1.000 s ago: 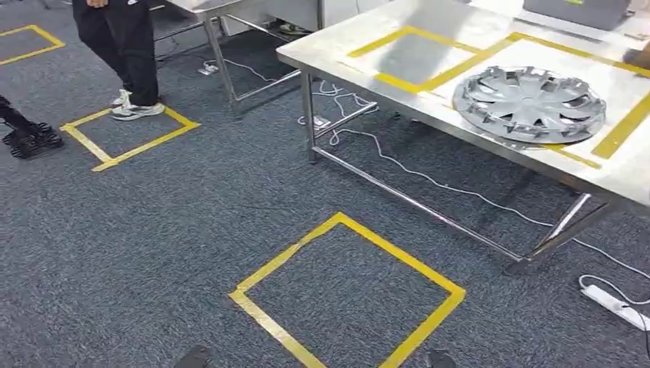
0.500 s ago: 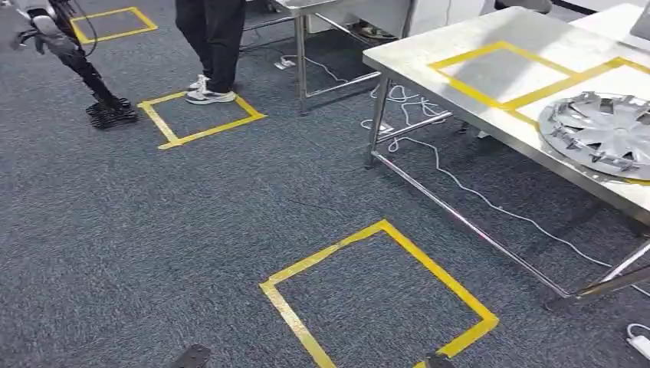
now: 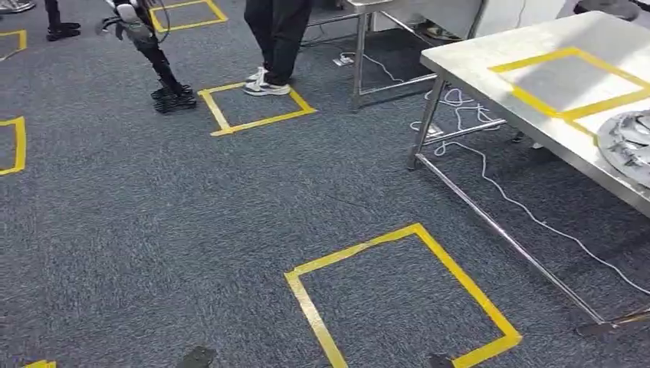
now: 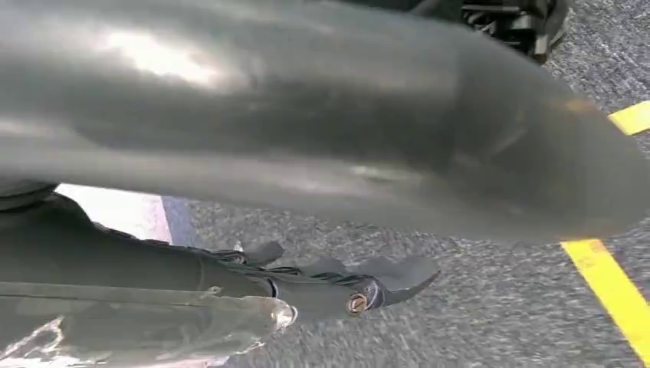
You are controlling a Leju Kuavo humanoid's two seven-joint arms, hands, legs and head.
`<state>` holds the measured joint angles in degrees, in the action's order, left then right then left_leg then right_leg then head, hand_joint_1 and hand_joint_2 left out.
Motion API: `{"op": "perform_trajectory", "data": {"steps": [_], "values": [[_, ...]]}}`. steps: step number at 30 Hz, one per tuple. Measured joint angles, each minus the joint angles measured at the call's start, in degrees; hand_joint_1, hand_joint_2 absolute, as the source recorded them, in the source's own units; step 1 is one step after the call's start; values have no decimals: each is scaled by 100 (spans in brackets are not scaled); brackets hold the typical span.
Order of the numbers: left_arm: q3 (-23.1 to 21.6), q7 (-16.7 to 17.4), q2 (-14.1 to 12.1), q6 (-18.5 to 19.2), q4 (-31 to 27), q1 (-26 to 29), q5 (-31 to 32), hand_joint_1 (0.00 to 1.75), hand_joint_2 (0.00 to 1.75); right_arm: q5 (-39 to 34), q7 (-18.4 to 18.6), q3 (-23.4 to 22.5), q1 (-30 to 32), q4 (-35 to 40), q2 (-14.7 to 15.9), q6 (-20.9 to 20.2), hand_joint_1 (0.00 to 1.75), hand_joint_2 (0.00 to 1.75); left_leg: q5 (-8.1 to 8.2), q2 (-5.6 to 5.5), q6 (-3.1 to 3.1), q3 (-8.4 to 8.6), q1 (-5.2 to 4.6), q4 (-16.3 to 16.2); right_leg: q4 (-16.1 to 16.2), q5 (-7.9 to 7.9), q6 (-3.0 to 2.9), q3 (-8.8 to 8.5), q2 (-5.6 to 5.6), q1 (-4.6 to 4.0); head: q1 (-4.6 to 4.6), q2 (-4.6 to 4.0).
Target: Take the parts from the cabinet and place them on the table.
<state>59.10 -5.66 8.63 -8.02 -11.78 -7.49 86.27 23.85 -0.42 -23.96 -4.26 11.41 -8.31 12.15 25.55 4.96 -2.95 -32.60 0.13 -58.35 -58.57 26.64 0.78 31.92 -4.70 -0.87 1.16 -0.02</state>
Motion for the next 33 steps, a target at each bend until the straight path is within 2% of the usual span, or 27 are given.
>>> {"op": "perform_trajectory", "data": {"steps": [1, 4, 5, 6, 7, 9, 10, 11, 12, 13, 14, 15, 16, 19, 20, 21, 22, 24, 25, 26, 27, 28, 29, 30, 31, 32, 33], "values": [[0, 0, 0, 0, 0, -32, 0, 0, 0, 0, -2, 0, -2, 0, 0, -2, 0, 0, 3, -83, 114, -3, -7, 78, -34, 15, 23, 18, -48, -21, -11, 0], [0, 0, -2, 0, 0, -9, 0, 0, 0, 0, 2, 0, -14, 0, 0, -4, 0, 0, -31, -255, 222, -53, -16, 75, -6, 11, 92, -23, -246, -15, 7, 0], [0, 4, -2, 2, 0, 6, 0, 0, 0, 0, 0, 0, -26, 0, 0, -7, 0, 0, -48, -324, 251, -49, 11, 83, -54, 73, 138, 5, -151, 9, 9, 0], [0, 9, -2, 0, 0, 14, 2, 0, 0, 2, 0, 0, -37, 0, 0, -9, 0, 0, -55, -357, 275, -56, 20, 83, -247, 233, 179, 75, 131, 31, 44, 0], [0, 9, 0, 0, 0, 2, 4, 0, 0, 4, -2, 0, -40, 0, 0, -11, 0, 0, -69, -415, 308, -67, 20, 83, -617, 443, 199, 233, 290, 47, 57, 0], [-2, 9, 2, 0, 0, -31, 11, 0, 0, 7, 0, 0, -22, 0, 0, -18, 0, 0, -84, -565, 331, -92, 19, 83, -1526, 811, 221, 656, 413, 50, 68, 0], [-2, 11, 0, 0, 0, -31, 13, 0, 0, 9, 11, 0, -10, -2, 0, -17, 0, 0, -86, -640, 333, -92, 16, 83, -1744, 837, 217, 774, 439, 48, 68, 0], [-2, 15, -2, 0, 0, -28, 15, 0, 0, 9, 17, 0, -5, -2, 0, -20, 0, 0, -89, -716, 335, -89, 16, 83, -1687, 727, 203, 763, 450, 48, 70, 0], [-2, 20, -4, 0, 0, -27, 17, 0, 0, 11, 18, 0, -9, -2, 0, -22, 0, 0, -93, -781, 330, -87, 16, 83, -1416, 524, 185, 650, 464, 48, 68, 0], [-2, 24, -2, 2, 0, -30, 22, 0, 0, 20, 18, 0, -22, -2, 0, -24, 0, 0, -101, -862, 319, -82, 19, 83, -981, 272, 163, 448, 502, 50, 70, 0], [-4, 28, 2, 2, 0, -40, 35, 0, 0, 31, 17, 0, -39, -2, 0, -24, 0, 0, -107, -937, 306, -78, 29, 82, -434, 12, 145, 188, 620, 58, 70, 0], [-7, 35, 2, 4, 0, -48, 35, 0, 0, 33, 20, 0, -52, -2, 0, -26, 0, 0, -115, -991, 281, -92, 32, 81, -156, 11, 135, 63, 895, 85, 70, 0], [-7, 41, 0, 6, 0, -74, 41, 0, 0, 35, 24, 0, -57, -4, 0, -28, 0, 0, -122, -1051, 247, -129, 11, 48, -8, 35, 134, 4, 944, 115, 63, 0], [-7, 55, 0, 24, 0, -54, 55, 0, 0, 52, 48, 0, -83, -4, 2, -31, 0, 0, -208, -1190, 124, -179, 63, 121, -41, -2, 65, 19, 822, 60, 61, 0], [-7, 68, -7, 28, 0, -47, 55, 0, 0, 63, 48, 0, -86, -4, 0, -31, 0, 0, -186, -1201, 103, -201, 67, 108, 37, -49, -5, 0, 731, 109, 61, 0], [-7, 72, -7, 31, 0, -39, 57, 0, 0, 72, 48, 0, -93, -4, 0, -31, 0, 0, -63, -905, 93, -245, 22, 4, 60, -65, -31, -3, 683, 94, 46, 0], [-7, 92, -7, 37, 0, -55, 63, 0, 0, 81, 48, 0, -89, -4, 0, -31, 0, 0, 169, -717, 76, -390, 12, -313, 71, -80, -57, -3, 617, 90, -13, 0], [-9, 103, -4, 46, 0, -78, 68, 0, 0, 85, 50, 0, -62, -4, 0, -33, 0, 0, 580, -604, 53, -773, 13, -1166, 69, -75, -67, 12, 446, 73, -15, 0], [-9, 111, -2, 52, 0, -73, 68, 0, 0, 87, 52, 0, -55, -4, 0, -33, 0, 0, 657, -592, 47, -894, 14, -1457, 69, -72, -71, 16, 365, 70, -13, 0], [-9, 120, 0, 70, 0, -59, 68, 0, 0, 87, 52, 0, -56, -4, 0, -33, 0, 0, 596, -587, 45, -890, 14, -1483, 68, -71, -71, 17, 297, 70, -13, 0], [-9, 131, 0, 72, 0, -48, 66, 0, 0, 90, 52, 0, -62, -4, 0, -33, 0, 0, 432, -577, 49, -782, 14, -1304, 68, -70, -70, 15, 239, 70, -17, 0], [-9, 147, 0, 77, 0, -45, 66, 0, 0, 92, 52, 0, -68, -4, 0, -35, 0, 0, 197, -541, 59, -571, 13, -922, 68, -68, -66, 9, 177, 70, -15, 0], [-9, 153, 0, 79, 0, -49, 61, 0, 0, 94, 52, 0, -72, -4, 0, -35, 0, 0, -31, -425, 76, -299, 6, -439, 68, -60, -52, -5, 119, 70, -17, 0], [-9, 153, 0, 79, 0, -57, 55, 0, 0, 96, 52, 0, -72, -4, 0, -37, 0, 0, -138, -168, 98, -65, -12, -46, 67, -48, -32, -21, 69, 54, -17, 0], [-9, 155, 2, 79, 0, -80, 55, 0, 0, 96, 52, 0, -70, -4, 0, -37, 0, 0, -70, -43, 107, 12, -65, 175, 15, -18, 10, -1, 21, 1, -41, 0], [-9, 155, 2, 81, 0, -97, 52, 0, 0, 96, 55, 0, -71, -4, 0, -37, 0, 0, -75, -108, 181, -26, -52, 129, 28, -26, 25, 8, -24, -10, -26, 0], [-9, 157, -2, 81, 0, -83, 52, 0, 0, 96, 63, 0, -70, -4, 0, -37, 0, 0, -74, -156, 197, -47, -58, 140, 33, -25, 36, -3, -92, -12, -6, 0]]}}
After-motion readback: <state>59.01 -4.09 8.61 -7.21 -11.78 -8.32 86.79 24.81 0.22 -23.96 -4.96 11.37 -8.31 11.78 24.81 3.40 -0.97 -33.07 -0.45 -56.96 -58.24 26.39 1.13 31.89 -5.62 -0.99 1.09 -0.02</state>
